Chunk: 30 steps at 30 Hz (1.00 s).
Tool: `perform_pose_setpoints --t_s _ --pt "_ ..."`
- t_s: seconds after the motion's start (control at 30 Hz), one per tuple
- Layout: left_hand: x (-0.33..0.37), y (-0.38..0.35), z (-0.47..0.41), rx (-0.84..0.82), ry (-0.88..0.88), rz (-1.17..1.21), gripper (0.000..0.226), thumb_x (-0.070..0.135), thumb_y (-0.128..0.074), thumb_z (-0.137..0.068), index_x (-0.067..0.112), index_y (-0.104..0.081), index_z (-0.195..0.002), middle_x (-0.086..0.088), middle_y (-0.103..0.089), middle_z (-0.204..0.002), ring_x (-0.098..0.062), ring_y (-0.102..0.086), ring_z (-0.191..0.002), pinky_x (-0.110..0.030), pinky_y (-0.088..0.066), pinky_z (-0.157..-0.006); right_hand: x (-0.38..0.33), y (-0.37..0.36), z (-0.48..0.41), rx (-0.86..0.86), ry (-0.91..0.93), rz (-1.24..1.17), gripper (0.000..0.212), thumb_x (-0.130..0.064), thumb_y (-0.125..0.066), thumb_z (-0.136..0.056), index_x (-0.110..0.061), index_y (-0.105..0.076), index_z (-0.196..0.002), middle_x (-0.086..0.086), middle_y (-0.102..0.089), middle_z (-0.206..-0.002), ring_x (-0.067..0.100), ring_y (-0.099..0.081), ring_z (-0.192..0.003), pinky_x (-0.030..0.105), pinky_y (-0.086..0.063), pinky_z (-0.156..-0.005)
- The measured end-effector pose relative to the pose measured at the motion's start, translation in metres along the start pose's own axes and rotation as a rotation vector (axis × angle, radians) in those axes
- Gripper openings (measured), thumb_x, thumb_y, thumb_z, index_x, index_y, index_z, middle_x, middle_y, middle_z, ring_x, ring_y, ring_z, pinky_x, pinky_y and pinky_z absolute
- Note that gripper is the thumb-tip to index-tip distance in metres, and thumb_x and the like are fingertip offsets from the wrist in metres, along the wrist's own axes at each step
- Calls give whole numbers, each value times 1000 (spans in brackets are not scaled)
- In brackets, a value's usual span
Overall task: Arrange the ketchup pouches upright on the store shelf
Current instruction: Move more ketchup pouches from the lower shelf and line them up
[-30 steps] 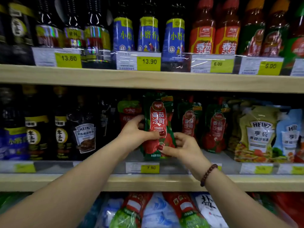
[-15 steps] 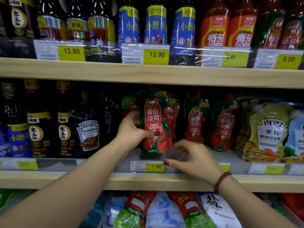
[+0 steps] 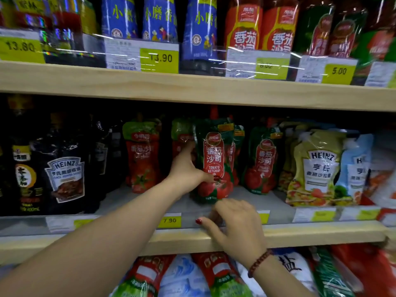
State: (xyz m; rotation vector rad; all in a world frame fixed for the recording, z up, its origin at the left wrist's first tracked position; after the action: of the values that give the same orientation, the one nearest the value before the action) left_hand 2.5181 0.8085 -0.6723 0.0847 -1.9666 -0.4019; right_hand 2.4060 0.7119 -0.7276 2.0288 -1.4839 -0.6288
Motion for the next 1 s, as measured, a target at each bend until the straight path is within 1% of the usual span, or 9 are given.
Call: perform_pose_setpoints --t_s 0.13,0.2,0.27,0.43,0.53,0.67,0.73,0.83,1.0 --pt "2 -34 -8 -84 -44 13 93 3 -85 -52 20 -39 -131 3 -56 -107 -14 -53 -100 -27 -43 -81 0 1 0 42 1 -17 36 -53 -54 -84 -24 -43 -64 -8 -48 -61 11 -45 -60 24 -29 -57" --pt "1 -43 -11 -95 -61 15 89 2 -84 -51 22 -41 -126 15 -54 -94 -10 -54 -93 -24 -42 -77 1 -1 1 38 5 -24 35 -52 -55 -84 -24 -44 -65 -7 -48 -62 11 -45 -61 25 -32 -57" --pt "-1 -49 -11 -109 -74 14 87 2 -85 -51 25 -42 -123 21 -51 -89 -7 -54 -90 -22 -42 -75 1 -2 1 34 4 -25 36 -52 -54 -84 -22 -45 -65 -6 -49 -62 13 -46 -62 27 -34 -57" --pt "-7 -55 -12 -121 -85 15 92 2 -85 -51 23 -39 -129 5 -58 -109 -13 -56 -103 -28 -46 -85 2 -2 1 28 -8 -16 39 -54 -50 -86 -21 -46 -65 -6 -49 -62 12 -46 -61 28 -37 -56" --pt "-9 -56 -13 -119 -96 -4 92 5 -85 -53 24 -38 -130 -1 -59 -119 -14 -55 -105 -30 -46 -89 2 -2 1 36 -7 -13 38 -53 -52 -85 -21 -47 -65 -6 -49 -61 12 -46 -61 27 -36 -56" --pt "-11 -55 -11 -138 -108 -82 88 14 -86 -55 23 -40 -129 -1 -60 -122 -14 -55 -106 -29 -45 -90 1 -2 2 51 -5 -19 37 -52 -53 -84 -21 -47 -65 -6 -50 -62 13 -46 -61 28 -36 -56" --pt "-15 -55 -11 -194 -90 -128 87 16 -86 -55 22 -42 -129 -2 -59 -123 -12 -54 -105 -27 -43 -88 1 -2 2 61 -3 -20 37 -52 -53 -84 -21 -47 -65 -6 -49 -62 12 -46 -61 27 -35 -57" --pt "-22 -56 -8 -292 -63 -192 87 13 -86 -55 21 -43 -130 -3 -58 -125 -15 -53 -112 -26 -43 -91 1 -1 2 67 -3 -17 38 -53 -53 -85 -22 -45 -65 -7 -49 -61 12 -46 -61 25 -32 -59" --pt "-24 -55 -8 -296 -67 -222 83 12 -85 -56 24 -45 -129 -3 -60 -123 -17 -55 -111 -28 -45 -90 1 -2 2 68 -6 -15 37 -53 -51 -85 -22 -45 -65 -7 -50 -62 11 -46 -62 25 -33 -59"
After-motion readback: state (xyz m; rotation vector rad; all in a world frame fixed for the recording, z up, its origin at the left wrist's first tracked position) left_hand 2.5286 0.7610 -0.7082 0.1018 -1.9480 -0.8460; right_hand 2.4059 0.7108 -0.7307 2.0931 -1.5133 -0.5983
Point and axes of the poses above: each hand's wrist, its own z-axis away from the middle knuckle, its own y-axis out of the back of the hand, x = y × z, the point moved 5 cm from there along -z, towards the middle knuckle
